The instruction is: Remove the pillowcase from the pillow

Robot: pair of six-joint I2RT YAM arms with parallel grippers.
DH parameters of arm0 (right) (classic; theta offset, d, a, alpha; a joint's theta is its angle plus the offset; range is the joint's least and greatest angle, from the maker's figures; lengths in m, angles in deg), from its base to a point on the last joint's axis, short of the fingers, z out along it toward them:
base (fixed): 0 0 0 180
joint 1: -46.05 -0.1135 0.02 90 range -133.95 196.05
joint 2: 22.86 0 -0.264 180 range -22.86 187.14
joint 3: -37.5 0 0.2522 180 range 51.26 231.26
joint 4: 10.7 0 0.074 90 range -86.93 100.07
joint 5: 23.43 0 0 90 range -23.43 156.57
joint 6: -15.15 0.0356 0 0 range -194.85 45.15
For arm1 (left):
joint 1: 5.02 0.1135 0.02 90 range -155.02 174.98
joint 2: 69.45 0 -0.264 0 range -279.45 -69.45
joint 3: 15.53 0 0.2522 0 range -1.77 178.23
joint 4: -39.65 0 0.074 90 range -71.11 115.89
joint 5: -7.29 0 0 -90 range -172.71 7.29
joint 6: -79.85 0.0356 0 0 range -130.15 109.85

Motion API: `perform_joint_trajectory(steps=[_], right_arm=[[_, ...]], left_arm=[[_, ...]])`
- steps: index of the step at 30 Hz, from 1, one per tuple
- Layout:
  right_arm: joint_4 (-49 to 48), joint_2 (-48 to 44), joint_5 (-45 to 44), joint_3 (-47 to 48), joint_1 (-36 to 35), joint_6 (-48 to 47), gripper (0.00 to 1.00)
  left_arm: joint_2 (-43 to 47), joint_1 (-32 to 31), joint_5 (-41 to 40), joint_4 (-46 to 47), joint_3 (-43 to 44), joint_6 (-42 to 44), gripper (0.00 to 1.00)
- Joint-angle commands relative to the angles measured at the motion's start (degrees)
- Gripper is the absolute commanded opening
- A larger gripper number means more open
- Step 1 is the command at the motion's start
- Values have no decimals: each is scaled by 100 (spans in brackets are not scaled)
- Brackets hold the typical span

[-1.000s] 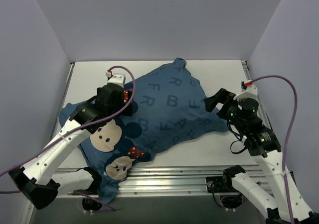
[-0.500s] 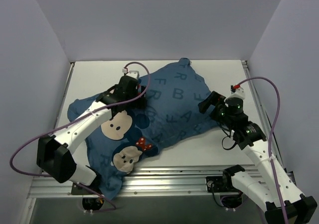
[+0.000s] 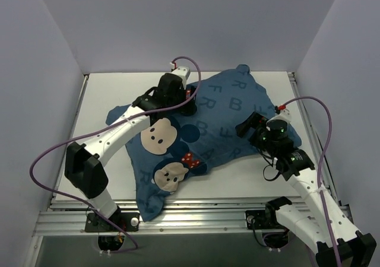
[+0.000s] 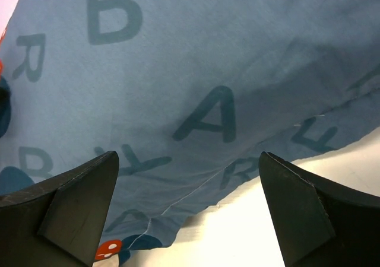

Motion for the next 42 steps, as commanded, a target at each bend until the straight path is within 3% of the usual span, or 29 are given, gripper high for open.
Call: perform_joint_trajectory(steps=[1, 4, 7, 9, 16, 23, 34, 42], right_arm=[[12, -294, -375, -89, -2, 277, 100], [232, -479, -728, -133, 7, 531, 100], [364, -506, -922, -115, 42, 664, 100], [453, -506, -1054, 16, 60, 708, 100], [980, -540, -1537, 605, 139, 962, 100], [1331, -831, -1880, 825, 156, 1200, 100], [1991, -1209, -2495, 1265, 174, 1174, 100], [1921, -1183, -2496, 1230, 165, 1148, 100]], left_arm=[[687, -124, 184, 287, -72, 712, 94], [1224, -650, -200, 244, -416, 1617, 94], [1672, -1555, -1193, 173, -969, 2532, 94], [1814, -2108, -1658, 252, -1390, 2752, 94], [1544, -3024, -2809, 901, -2034, 3025, 94], [586, -3350, -3419, 2579, -2009, 3886, 94], [-522, -3473, -3199, 3267, -1700, 4212, 94], [-1392, -3456, -3814, 3434, -1595, 4248, 94]])
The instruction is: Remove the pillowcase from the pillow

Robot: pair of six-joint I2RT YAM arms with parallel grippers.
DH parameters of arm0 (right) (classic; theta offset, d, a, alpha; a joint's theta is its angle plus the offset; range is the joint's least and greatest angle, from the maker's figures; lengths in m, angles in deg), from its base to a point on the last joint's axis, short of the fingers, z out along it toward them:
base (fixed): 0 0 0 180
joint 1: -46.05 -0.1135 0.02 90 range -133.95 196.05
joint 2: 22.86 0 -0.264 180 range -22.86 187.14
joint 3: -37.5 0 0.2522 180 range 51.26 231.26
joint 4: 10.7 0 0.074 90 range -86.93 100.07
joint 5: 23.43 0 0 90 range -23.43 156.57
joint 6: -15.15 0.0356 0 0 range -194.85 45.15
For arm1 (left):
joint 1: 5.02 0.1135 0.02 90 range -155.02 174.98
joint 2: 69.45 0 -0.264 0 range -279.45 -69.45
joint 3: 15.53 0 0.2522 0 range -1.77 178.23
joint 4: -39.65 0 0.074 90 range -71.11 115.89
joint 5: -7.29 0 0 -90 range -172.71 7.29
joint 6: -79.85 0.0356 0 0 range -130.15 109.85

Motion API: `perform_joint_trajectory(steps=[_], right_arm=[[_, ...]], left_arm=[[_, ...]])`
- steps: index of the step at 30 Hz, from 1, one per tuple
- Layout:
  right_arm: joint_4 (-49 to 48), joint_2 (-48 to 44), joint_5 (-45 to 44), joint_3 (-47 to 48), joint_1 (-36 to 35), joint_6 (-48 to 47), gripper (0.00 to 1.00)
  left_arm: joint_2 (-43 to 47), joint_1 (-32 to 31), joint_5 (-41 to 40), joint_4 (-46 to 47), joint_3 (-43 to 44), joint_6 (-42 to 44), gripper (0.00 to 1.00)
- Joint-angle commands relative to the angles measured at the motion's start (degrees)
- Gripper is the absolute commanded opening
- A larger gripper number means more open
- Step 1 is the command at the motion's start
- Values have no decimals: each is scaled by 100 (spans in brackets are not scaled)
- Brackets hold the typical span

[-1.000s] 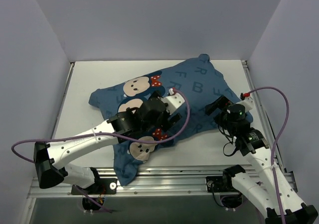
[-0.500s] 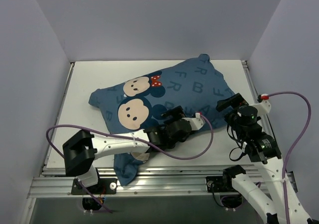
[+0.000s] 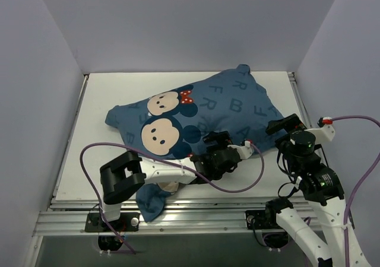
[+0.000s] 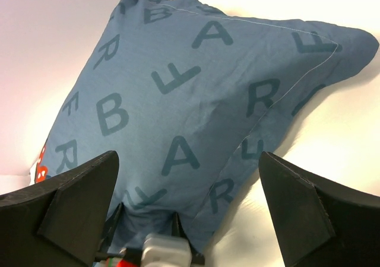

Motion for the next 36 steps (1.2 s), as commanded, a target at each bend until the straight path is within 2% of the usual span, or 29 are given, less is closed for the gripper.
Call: perform_joint_trajectory(steps=[1, 2, 4, 5, 8, 9, 11, 12, 17, 20, 29, 32, 34, 36], right_arm=[[-29, 33, -297, 102, 45, 26, 100], [-46, 33, -297, 102, 45, 9, 100], [-90, 6, -306, 102, 36, -18, 100], [-117, -2, -306, 110, 45, -27, 100], [-169, -2, -306, 154, 36, -97, 100], [-178, -2, -297, 172, 36, -123, 100], [-204, -2, -306, 242, 36, -202, 100], [-205, -2, -323, 260, 36, -220, 100], [-187, 6, -454, 610, 36, -430, 100], [-152, 94, -578, 987, 27, -720, 99], [-38, 542, -842, 2315, 27, -1713, 99], [6, 726, -921, 2799, 19, -2047, 99], [15, 823, -982, 3071, 27, -2188, 100], [-2, 929, -1017, 3160, 19, -2311, 100]], left_arm=[[-370, 37, -425, 280, 182, -102, 94], [-422, 46, -532, 280, 209, -137, 98], [-484, 63, -630, 271, 235, -199, 91], [-485, 81, -639, 280, 226, -286, 78], [-432, 116, -639, 306, 209, -322, 49], [-388, 125, -639, 333, 200, -313, 30], [-344, 169, -639, 350, 182, -278, 15], [-283, 178, -647, 316, 191, -269, 3], [156, 178, -841, -132, 454, -181, 2], [674, 160, -885, -817, 726, -181, 2], [2055, 99, -1026, -2680, 2290, 223, 2], [2388, 107, -554, -4056, 3361, -110, 2], [2451, 160, -105, -4613, 4237, -521, 2], [2530, 545, 677, -5132, 4663, -795, 2]])
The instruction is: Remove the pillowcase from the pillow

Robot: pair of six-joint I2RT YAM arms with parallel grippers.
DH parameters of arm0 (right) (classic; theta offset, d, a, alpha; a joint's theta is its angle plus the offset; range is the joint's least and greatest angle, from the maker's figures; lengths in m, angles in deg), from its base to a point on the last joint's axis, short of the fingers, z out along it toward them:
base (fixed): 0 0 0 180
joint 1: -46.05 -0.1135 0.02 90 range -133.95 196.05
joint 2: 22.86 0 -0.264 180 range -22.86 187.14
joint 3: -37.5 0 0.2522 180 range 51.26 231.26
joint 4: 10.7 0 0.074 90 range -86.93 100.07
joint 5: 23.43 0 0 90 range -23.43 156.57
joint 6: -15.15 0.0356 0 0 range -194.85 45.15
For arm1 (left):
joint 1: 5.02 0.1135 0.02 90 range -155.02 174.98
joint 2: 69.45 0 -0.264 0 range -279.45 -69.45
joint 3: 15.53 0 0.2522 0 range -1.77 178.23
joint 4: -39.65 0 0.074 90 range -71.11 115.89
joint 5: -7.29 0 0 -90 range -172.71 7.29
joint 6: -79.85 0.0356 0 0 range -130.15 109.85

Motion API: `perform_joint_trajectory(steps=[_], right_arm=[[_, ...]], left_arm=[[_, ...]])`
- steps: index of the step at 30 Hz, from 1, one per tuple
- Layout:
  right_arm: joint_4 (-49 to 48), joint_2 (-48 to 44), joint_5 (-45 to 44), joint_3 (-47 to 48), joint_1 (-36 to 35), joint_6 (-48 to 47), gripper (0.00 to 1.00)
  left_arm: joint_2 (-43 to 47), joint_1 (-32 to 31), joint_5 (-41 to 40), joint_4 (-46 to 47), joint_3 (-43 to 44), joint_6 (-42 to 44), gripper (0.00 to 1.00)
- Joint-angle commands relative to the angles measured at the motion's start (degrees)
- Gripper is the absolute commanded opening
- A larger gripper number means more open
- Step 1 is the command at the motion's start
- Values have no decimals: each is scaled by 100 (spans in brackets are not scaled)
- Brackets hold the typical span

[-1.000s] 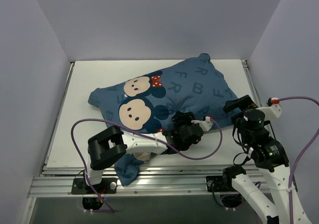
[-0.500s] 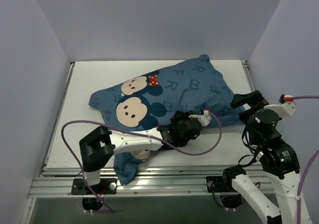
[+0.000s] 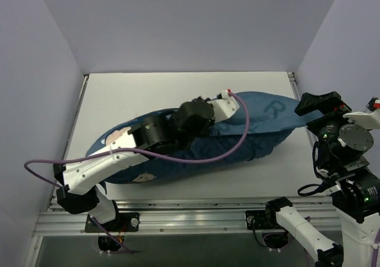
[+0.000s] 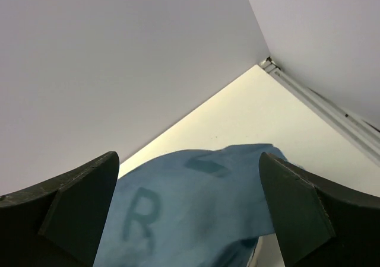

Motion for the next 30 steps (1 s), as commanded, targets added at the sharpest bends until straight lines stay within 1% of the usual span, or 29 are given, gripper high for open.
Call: perform_joint_trajectory(steps=[1, 2, 3, 4, 5, 6, 8, 9, 10, 12, 14, 16, 17, 19, 22, 23, 24, 25, 26, 28, 29, 30], right_arm=[[-90, 238, -283, 242, 19, -478, 100], [-160, 273, -248, 216, 19, -487, 100], [-195, 291, -204, 190, 10, -513, 100], [-265, 326, -143, 146, 18, -522, 100], [-283, 370, -12, 50, 19, -522, 100], [-301, 388, 59, -3, 10, -522, 100], [-354, 511, 374, -187, 10, -557, 100], [-345, 572, 489, -232, 10, -566, 100], [-336, 686, 595, -284, 18, -575, 100], [-345, 783, 919, -433, 19, -575, 100], [-389, 924, 1140, -539, 10, -610, 100], [-424, 1055, 1526, -689, 18, -654, 100], [-433, 1099, 1675, -733, 10, -723, 100], [-450, 1231, 2070, -900, 10, -785, 100], [-555, 1407, 2536, -1171, 10, -900, 99], [-591, 1442, 2625, -1251, 10, -917, 99], [-635, 1486, 2696, -1321, 10, -918, 99], [-687, 1565, 2766, -1435, 10, -926, 99], [-740, 1609, 2775, -1497, 10, -926, 99], [-898, 1706, 2793, -1611, 1, -935, 98], [-942, 1741, 2793, -1699, -8, -926, 98], [-986, 1776, 2776, -1752, -8, -918, 97]], left_arm=[[865, 500, 709, -364, 1399, -522, 2], [899, 1129, 1060, -479, 1461, -620, 2], [909, 1492, 1638, -480, 1401, -700, 4], [900, 1852, 1931, -471, 1296, -822, 6], [830, 2204, 2229, -393, 964, -867, 8], [760, 2842, 2772, -331, 787, -893, 17], [454, 3330, 3197, 1, 391, -903, 26], [304, 3706, 3399, 143, 33, -894, 31], [154, 3841, 3628, 292, -93, -911, 37], [-399, 4043, 3718, 592, -121, -938, 42], [-890, 4176, 3473, 663, 107, -973, 59], [-1112, 4185, 3262, 575, 686, -1086, 76], [-1200, 4185, 3261, 470, 888, -1165, 88], [-1140, 4150, 3322, 391, 1327, -1445, 97], [-797, 4053, 3165, 233, 1418, -1851, 94], [-562, 3983, 3121, 171, 1331, -1895, 94], [-420, 3948, 3051, 144, 1199, -2200, 94], [-288, 3913, 2989, 118, 1041, -2325, 94], [35, 3878, 2971, 135, 587, -2457, 94], [397, 3851, 2936, 240, -38, -2879, 94], [747, 3842, 2918, 424, -737, -2993, 94], [916, 3842, 2840, 504, -1092, -3073, 94]])
